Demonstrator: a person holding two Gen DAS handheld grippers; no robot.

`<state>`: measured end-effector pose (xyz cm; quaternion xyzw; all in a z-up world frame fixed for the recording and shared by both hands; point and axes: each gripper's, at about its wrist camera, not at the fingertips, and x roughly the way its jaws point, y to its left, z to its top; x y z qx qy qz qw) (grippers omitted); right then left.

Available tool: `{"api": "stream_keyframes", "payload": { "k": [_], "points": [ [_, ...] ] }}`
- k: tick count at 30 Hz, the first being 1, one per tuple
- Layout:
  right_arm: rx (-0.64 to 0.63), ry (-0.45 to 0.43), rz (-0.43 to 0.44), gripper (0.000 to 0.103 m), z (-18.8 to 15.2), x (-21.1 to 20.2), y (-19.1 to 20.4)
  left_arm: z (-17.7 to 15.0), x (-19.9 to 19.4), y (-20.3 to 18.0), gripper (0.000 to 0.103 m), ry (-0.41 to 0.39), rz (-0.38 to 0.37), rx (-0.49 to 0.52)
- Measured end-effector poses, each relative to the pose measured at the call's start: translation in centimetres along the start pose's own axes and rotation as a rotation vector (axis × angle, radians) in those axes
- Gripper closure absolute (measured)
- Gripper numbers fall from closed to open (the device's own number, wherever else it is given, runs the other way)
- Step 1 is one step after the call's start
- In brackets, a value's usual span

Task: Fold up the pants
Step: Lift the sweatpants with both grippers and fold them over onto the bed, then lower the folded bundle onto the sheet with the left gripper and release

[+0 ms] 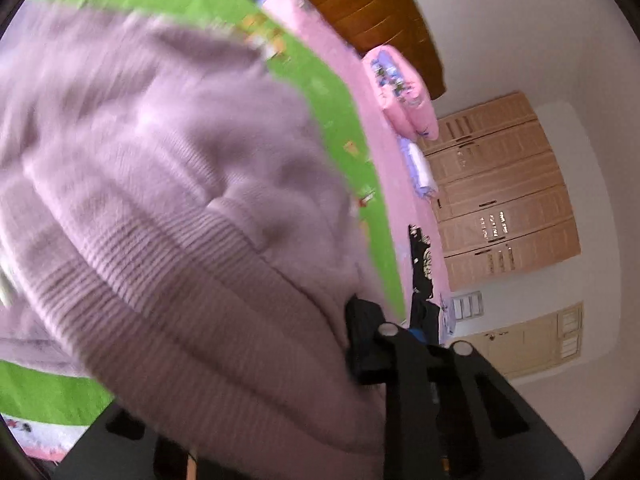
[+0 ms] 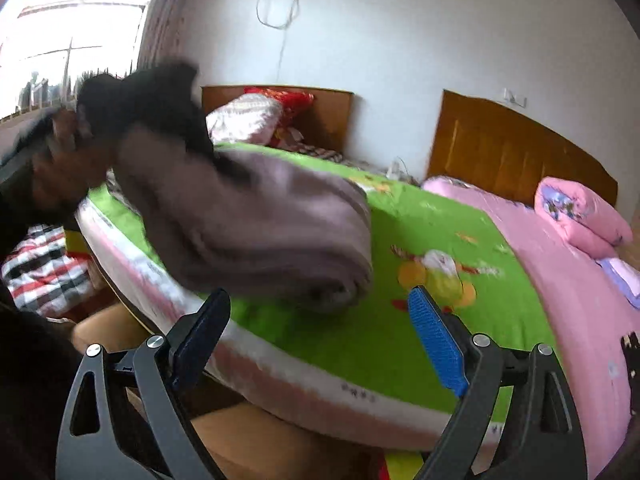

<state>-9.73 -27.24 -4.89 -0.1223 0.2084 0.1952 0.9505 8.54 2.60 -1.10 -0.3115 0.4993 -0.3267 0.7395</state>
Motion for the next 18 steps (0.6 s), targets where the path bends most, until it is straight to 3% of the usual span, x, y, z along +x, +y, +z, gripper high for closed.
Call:
{"api": "stream_keyframes", "payload": {
  "k": [5,10,13,16,18],
  "points": [
    [0.054,0.017,-0.055,0.017,0.2,3.0,0.3,5.2,-1.7,-8.0,0.083,-0.013,0.028,0.144],
    [0.274,-0.023,0.046,0.016,2.7,5.4,-0.4,10.0,-1.5,-14.5,0.083,0.047,0.087,0.244],
    [0.304,-0.034,0.059,0.016,4.3,6.6,0.3,11.6,-0.9,-16.8,0.083,0.076,0.143,0.282],
    [0.274,0.020,0.019,0.016,5.4,9.0,2.0,11.9,-2.3,-16.6,0.083,0.065,0.152,0.278],
    [0.204,0.089,-0.131,0.016,5.6,10.8,3.1,11.9,-4.0,-15.8,0.083,0.044,0.143,0.265]
  ]
}}
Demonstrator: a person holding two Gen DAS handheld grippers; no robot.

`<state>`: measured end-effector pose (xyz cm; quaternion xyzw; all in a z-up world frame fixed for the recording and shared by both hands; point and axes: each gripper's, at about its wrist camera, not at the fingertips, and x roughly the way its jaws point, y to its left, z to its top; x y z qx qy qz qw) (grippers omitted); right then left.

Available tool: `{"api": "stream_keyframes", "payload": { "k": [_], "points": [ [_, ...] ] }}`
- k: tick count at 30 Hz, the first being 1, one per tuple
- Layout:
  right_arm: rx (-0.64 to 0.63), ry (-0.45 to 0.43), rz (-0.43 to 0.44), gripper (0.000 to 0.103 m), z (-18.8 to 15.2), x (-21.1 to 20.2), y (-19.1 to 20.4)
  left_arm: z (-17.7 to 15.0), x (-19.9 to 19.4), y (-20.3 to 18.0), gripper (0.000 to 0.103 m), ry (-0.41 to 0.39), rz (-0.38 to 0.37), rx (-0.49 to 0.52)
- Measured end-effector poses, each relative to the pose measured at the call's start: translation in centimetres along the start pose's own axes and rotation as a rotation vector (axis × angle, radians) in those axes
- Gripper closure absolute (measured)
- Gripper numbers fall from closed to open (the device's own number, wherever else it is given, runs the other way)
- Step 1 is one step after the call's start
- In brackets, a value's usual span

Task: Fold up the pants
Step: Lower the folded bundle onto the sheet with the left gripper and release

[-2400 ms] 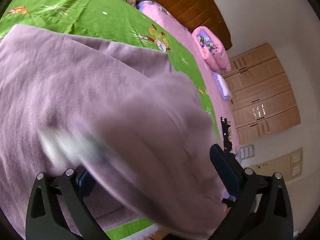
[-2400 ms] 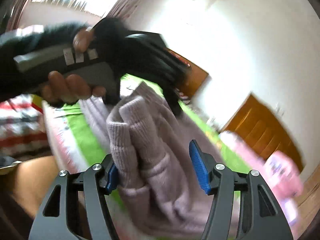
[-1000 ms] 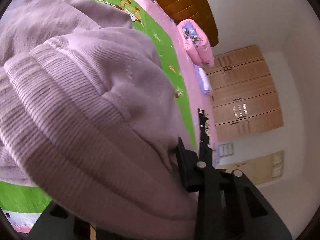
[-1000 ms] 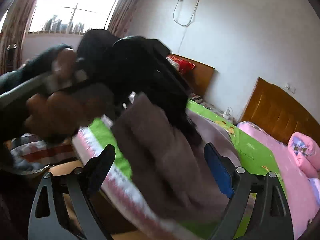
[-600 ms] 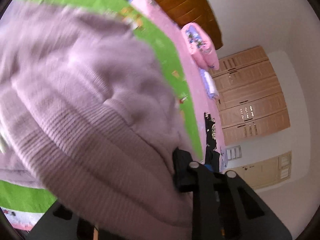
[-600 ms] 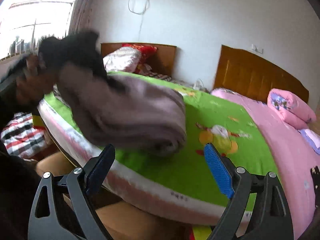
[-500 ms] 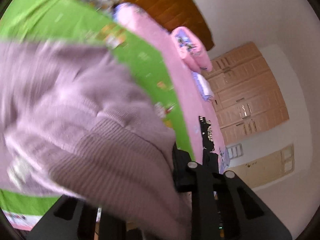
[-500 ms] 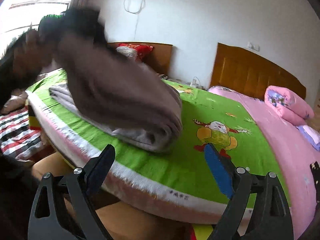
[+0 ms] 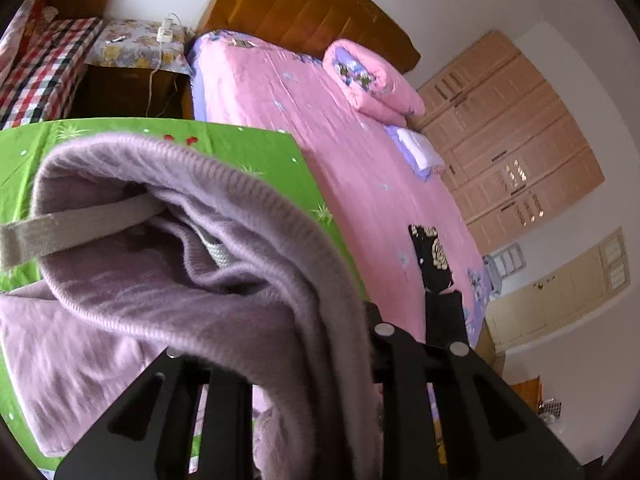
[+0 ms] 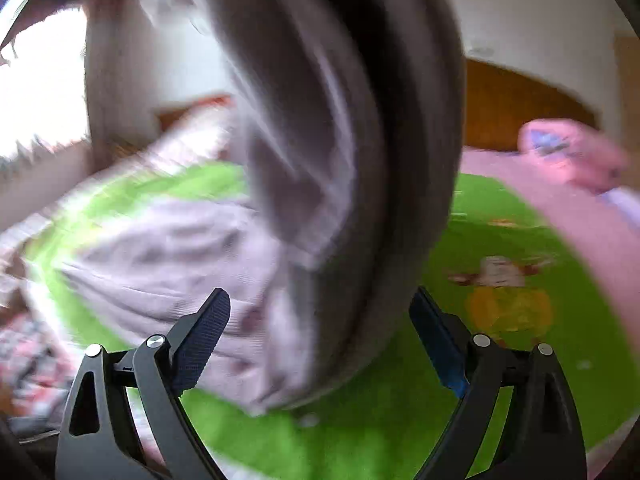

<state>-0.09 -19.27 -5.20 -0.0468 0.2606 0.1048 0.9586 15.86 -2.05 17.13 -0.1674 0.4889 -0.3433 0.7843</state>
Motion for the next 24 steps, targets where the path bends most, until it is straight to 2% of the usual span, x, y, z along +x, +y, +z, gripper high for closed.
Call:
{"api": "stream_keyframes", "payload": {
  "k": [1,2,5,7,9,11,15,17,20,21,22,23,24],
  "points": [
    [-0.055,0.071,-0.070,0.017,-0.3,1.2,0.5,0.0,-1.4,0.9,0.083,-0.023,-0.004,-0.010],
    [-0.066,0.091,-0.084,0.017,-0.7,1.4,0.5,-0.3,-2.7,1.7,0.083,-0.037,-0.004,-0.015],
    [-0.073,0.079,-0.089,0.017,-1.6,0.7,0.0,-0.7,-5.8,5.2,0.083,-0.067,0.025,-0.055],
    [-0.078,0.041,-0.109,0.017,-1.3,-0.2,0.5,-1.3,-7.6,8.7,0.083,-0.087,0.041,-0.101],
    [-0.116,-0.004,-0.129,0.017,-0.8,-0.9,1.4,-1.6,-9.0,11.6,0.083,-0.095,0.027,-0.132],
    [-0.134,-0.005,-0.132,0.017,-0.5,-0.7,1.8,-2.1,-10.1,14.8,0.083,-0.084,0.012,-0.155],
    [-0.144,0.027,-0.135,0.017,-0.6,0.0,1.7,-4.7,-10.3,20.7,0.083,-0.054,0.005,-0.192],
    [-0.159,0.039,-0.140,0.017,-0.9,0.3,2.1,-7.3,-9.3,25.3,0.082,-0.051,-0.053,-0.241],
    [-0.158,0.053,-0.136,0.017,-1.5,0.9,2.1,-10.5,-6.6,31.1,0.082,0.015,-0.067,-0.319],
    [-0.165,0.055,-0.137,0.017,-1.5,0.9,2.2,-11.8,-5.8,33.0,0.082,0.020,-0.109,-0.352],
    [-0.172,0.055,-0.138,0.017,-1.6,0.9,2.2,-12.6,-5.9,34.0,0.082,-0.009,-0.174,-0.371],
    [-0.179,0.059,-0.136,0.017,-1.4,1.0,2.2,-12.9,-6.1,34.2,0.082,-0.026,-0.193,-0.371],
    [-0.181,0.061,-0.135,0.017,-1.5,1.1,2.1,-13.0,-6.5,33.9,0.082,-0.037,-0.181,-0.360]
  ]
}}
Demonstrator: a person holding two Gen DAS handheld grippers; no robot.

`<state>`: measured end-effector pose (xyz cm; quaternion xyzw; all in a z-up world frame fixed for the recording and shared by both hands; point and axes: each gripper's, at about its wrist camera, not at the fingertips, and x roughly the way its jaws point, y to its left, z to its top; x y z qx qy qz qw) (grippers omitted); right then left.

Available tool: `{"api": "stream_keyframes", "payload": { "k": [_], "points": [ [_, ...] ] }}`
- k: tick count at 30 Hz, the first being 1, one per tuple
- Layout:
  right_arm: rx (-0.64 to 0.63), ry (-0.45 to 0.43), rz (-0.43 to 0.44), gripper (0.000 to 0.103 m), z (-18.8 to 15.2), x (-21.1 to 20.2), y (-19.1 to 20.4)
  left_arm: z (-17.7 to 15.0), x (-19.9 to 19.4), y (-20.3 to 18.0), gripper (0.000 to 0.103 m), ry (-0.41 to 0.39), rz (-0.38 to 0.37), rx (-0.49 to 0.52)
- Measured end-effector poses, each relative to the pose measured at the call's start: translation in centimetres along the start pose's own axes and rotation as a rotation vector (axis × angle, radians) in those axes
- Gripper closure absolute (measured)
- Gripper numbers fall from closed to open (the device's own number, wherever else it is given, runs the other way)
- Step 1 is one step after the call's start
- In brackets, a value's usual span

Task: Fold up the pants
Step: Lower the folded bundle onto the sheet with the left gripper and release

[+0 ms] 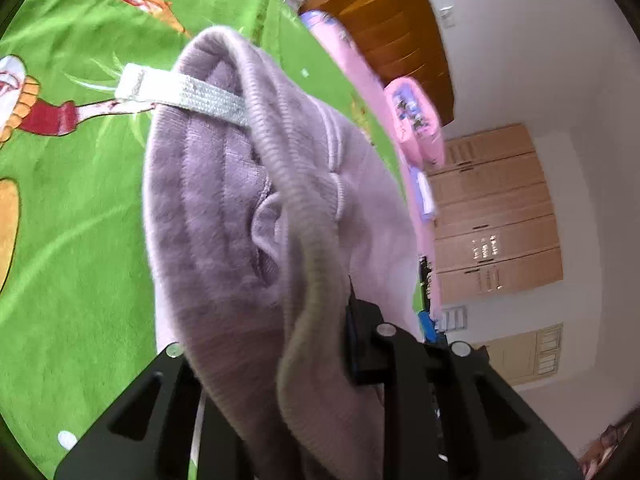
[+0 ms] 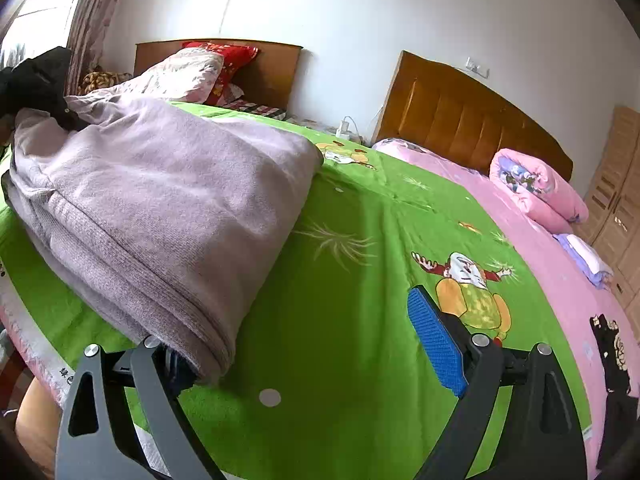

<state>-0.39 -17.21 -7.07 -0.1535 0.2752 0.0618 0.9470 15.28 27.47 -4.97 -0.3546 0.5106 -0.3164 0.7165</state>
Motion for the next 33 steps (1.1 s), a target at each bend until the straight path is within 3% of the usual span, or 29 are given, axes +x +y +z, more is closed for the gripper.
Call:
{"api": "stream_keyframes", "payload": {
  "k": [2,5,9,10,12,13,15,17,20,22,24,26,27,30,33],
  "points": [
    [0.001,-0.001,-0.008,0.017,0.1,-0.1,0.0,-0.4,-0.8,-2.3,0.082,-0.034,0.064,0.072],
    [-0.001,-0.008,-0.009,0.017,0.2,-0.1,0.0,-1.0,-2.3,-4.7,0.082,-0.078,0.073,0.147],
    [-0.007,-0.012,-0.006,0.013,-0.2,0.1,0.2,-1.2,-0.8,-0.8,0.077,-0.017,0.101,0.079],
    [-0.017,-0.013,-0.008,0.013,-0.2,0.0,0.3,-1.4,-0.9,0.7,0.076,-0.022,0.024,0.049],
    [-0.051,-0.018,-0.004,0.013,-0.1,-0.1,0.3,-1.5,-1.9,1.4,0.071,-0.057,-0.057,0.031],
    [-0.066,-0.022,0.002,0.013,-0.1,-0.3,0.3,-1.9,-2.5,1.2,0.064,-0.071,-0.055,0.041],
    [-0.084,-0.032,0.044,0.013,-0.4,-0.8,0.0,-2.7,-4.0,0.5,0.039,-0.117,0.011,0.073],
    [-0.095,-0.072,0.105,0.013,-1.2,-1.7,-0.7,-4.3,-7.1,-1.3,0.008,-0.248,0.163,0.127],
    [-0.100,-0.116,0.208,0.013,-2.2,-3.1,-1.6,-6.4,-11.7,-3.1,0.009,-0.441,0.282,0.119],
    [-0.017,-0.145,0.327,0.013,-2.0,-4.4,-3.4,-8.9,-13.3,-6.1,0.009,-0.505,0.243,0.192],
    [0.145,-0.168,0.458,0.013,-0.9,-5.3,-6.2,-10.5,-12.8,-9.1,0.009,-0.517,0.233,0.281],
    [0.236,-0.154,0.625,0.013,1.1,-4.8,-7.3,-11.1,-10.0,-12.2,0.008,-0.486,0.269,0.363],
    [0.247,-0.165,0.669,0.013,2.0,-4.6,-7.2,-11.3,-8.2,-13.1,0.008,-0.465,0.295,0.384],
    [0.181,-0.161,0.791,0.013,5.2,-3.8,-4.0,-11.4,-3.0,-13.9,0.009,-0.393,0.422,0.435],
    [0.066,-0.099,0.814,0.013,6.0,-2.4,-0.2,-12.0,0.0,-12.2,0.009,-0.371,0.527,0.422]
  ]
}}
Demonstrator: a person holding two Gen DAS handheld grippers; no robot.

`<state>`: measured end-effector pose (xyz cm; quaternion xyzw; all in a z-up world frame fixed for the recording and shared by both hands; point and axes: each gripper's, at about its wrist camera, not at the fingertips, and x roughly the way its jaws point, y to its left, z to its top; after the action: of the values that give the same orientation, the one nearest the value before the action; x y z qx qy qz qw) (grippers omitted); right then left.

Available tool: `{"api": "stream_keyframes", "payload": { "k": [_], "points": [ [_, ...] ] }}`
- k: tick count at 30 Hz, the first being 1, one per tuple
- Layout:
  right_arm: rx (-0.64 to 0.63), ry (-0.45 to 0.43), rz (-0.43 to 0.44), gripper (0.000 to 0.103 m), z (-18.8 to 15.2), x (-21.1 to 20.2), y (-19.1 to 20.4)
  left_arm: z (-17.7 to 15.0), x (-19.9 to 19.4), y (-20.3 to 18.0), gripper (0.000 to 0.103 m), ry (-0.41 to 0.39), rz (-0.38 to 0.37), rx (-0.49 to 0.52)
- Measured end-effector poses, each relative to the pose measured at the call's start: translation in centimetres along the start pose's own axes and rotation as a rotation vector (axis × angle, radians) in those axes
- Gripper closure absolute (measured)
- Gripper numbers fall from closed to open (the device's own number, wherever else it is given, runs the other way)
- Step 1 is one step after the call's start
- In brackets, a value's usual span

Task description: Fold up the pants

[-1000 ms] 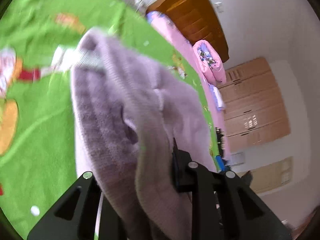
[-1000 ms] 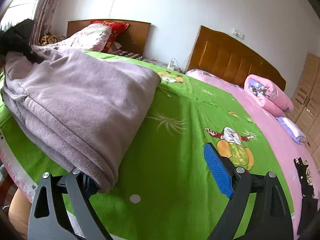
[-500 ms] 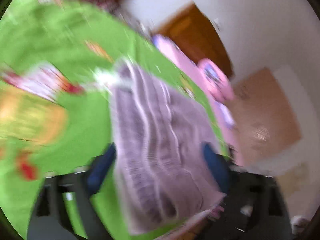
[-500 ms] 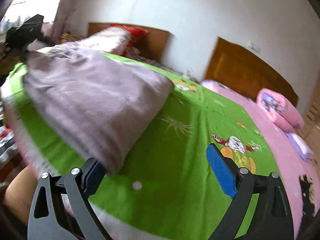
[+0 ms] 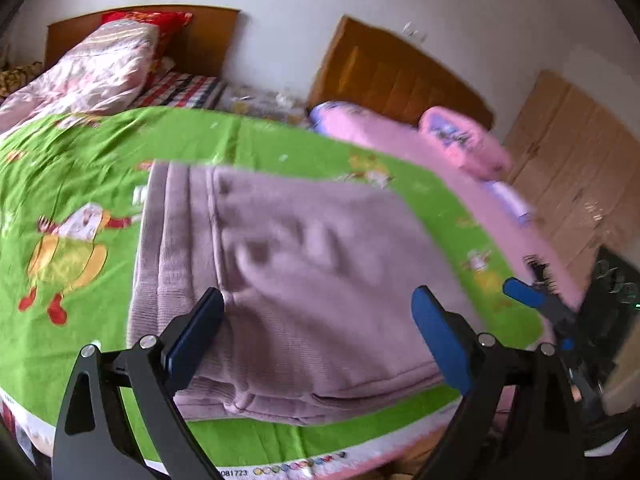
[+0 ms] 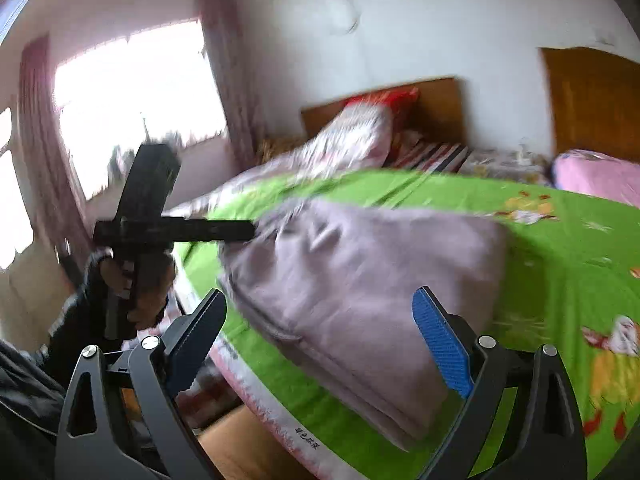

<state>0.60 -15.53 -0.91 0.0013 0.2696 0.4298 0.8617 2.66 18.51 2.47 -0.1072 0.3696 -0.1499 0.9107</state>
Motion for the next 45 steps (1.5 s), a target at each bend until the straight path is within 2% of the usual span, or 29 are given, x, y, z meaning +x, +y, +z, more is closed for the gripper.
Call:
{"api": "stream_keyframes", "payload": {
  "k": [2,4,6,8,10,14,17,19,21,23,25,26,28,29,30,33,37,38,39,41,42,43,45],
  "points": [
    [-0.027,0.131,0.062,0.012,-1.7,2.3,0.7,-1.4,1.1,0.4,0.010,0.005,0.036,0.009],
    [-0.068,0.185,0.073,0.012,-3.8,3.3,1.2,-2.9,0.8,0.6,0.010,-0.034,0.036,0.032],
    [-0.116,0.167,0.064,0.012,-5.0,3.1,1.5,-4.1,0.9,-0.1,0.010,-0.044,0.081,0.104],
    [-0.085,0.171,0.089,0.012,-4.6,3.2,0.9,-4.6,1.6,-0.6,0.010,-0.042,0.148,0.165],
    [-0.082,0.177,0.104,0.012,-4.4,3.3,0.7,-4.7,1.9,-1.2,0.009,-0.046,0.186,0.184],
    [-0.091,0.142,0.123,0.011,-5.1,3.1,0.6,-5.2,2.3,-0.7,0.008,-0.084,0.187,0.190],
    [-0.055,0.157,0.115,0.012,-4.7,2.2,0.8,-4.6,1.9,-0.9,0.008,-0.050,0.198,0.174],
    [-0.057,0.181,0.122,0.012,-4.0,1.1,1.1,-3.6,1.0,-1.6,0.008,-0.017,0.230,0.149],
    [-0.111,0.170,0.142,0.012,-2.5,-0.3,0.9,-2.0,-0.9,-2.7,0.008,-0.057,0.171,0.142],
    [-0.114,0.111,0.127,0.011,0.1,-0.6,-0.4,-0.4,-1.5,-3.8,0.006,-0.090,0.115,0.145],
    [-0.039,0.065,0.158,0.011,2.9,0.1,-2.8,0.8,-0.3,-4.3,0.005,-0.074,0.081,0.139],
    [0.036,0.039,0.226,0.011,4.6,1.0,-4.6,1.1,1.0,-4.4,0.005,-0.043,0.076,0.134],
    [0.187,0.041,0.354,0.007,6.7,3.1,-7.8,0.5,3.9,-4.1,0.005,0.053,0.117,0.117],
    [0.273,0.072,0.357,0.007,7.8,5.0,-9.5,0.0,4.8,-3.8,0.006,0.090,0.129,0.106],
    [0.310,0.110,0.335,0.006,8.4,6.4,-10.3,-0.9,5.6,-3.5,0.006,0.108,0.142,0.107],
    [0.348,0.244,0.355,0.006,10.1,11.6,-10.9,-3.4,5.7,-4.1,0.006,0.048,0.195,0.205],
    [0.399,0.367,0.362,0.006,11.8,16.8,-10.4,-3.4,5.9,-3.6,0.005,0.030,0.183,0.188],
    [0.399,0.416,0.320,0.006,11.9,18.5,-10.1,-3.4,5.9,-3.5,0.005,0.030,0.179,0.188],
    [0.362,0.449,0.222,0.006,12.1,19.9,-10.3,-3.4,5.9,-3.5,0.005,0.030,0.176,0.191],
    [0.320,0.459,0.045,0.009,12.5,22.0,-11.7,-3.5,5.8,-3.3,0.005,0.026,0.169,0.194],
    [0.350,0.446,0.010,0.011,12.6,22.2,-12.8,-3.4,5.8,-3.2,0.005,0.024,0.164,0.195],
    [0.436,0.417,0.011,0.011,12.9,22.0,-14.3,-3.5,5.8,-3.1,0.005,0.022,0.160,0.195],
    [0.515,0.374,0.093,0.011,13.2,20.8,-14.5,-3.7,5.6,-3.2,0.005,0.019,0.159,0.196]
  ]
}}
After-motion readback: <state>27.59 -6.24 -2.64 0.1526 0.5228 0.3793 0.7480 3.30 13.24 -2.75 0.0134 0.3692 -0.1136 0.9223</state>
